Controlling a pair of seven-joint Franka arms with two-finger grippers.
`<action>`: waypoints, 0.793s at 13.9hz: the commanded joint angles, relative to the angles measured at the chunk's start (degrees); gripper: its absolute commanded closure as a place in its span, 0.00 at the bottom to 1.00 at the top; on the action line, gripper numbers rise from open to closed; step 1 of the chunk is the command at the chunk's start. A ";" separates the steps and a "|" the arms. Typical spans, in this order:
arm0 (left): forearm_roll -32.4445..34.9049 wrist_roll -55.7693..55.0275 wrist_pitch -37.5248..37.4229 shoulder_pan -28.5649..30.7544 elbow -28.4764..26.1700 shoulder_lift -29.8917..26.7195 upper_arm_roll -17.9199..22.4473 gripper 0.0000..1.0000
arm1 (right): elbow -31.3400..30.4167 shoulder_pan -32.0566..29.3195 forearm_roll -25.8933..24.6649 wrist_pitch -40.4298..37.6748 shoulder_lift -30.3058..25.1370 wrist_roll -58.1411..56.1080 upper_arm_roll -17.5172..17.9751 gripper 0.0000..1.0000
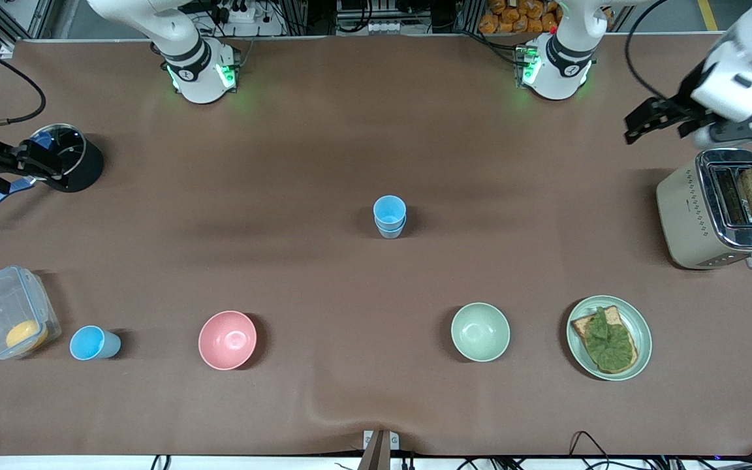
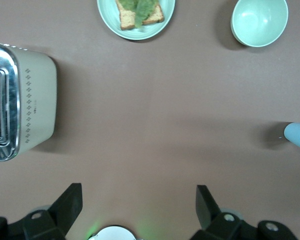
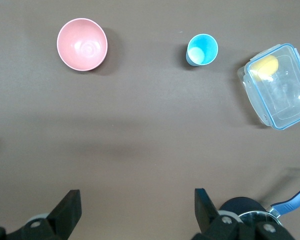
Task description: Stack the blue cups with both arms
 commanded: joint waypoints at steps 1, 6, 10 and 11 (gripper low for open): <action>-1.33 2.77 -2.47 0.46 2.32 0.07 1.18 0.00 | -0.12 -0.01 0.05 -0.14 -0.95 0.40 0.38 0.00; -0.97 2.95 -5.11 0.38 6.72 2.35 0.92 0.00 | 0.84 -0.18 0.14 -0.83 -0.95 0.58 0.38 0.00; -0.36 2.34 -5.03 0.46 10.93 6.74 1.09 0.00 | 1.02 0.08 0.23 -1.28 -0.95 4.27 0.56 0.00; -0.27 2.25 -5.11 0.46 11.55 7.01 1.09 0.00 | 1.02 0.08 0.23 -1.37 -0.95 4.27 0.47 0.00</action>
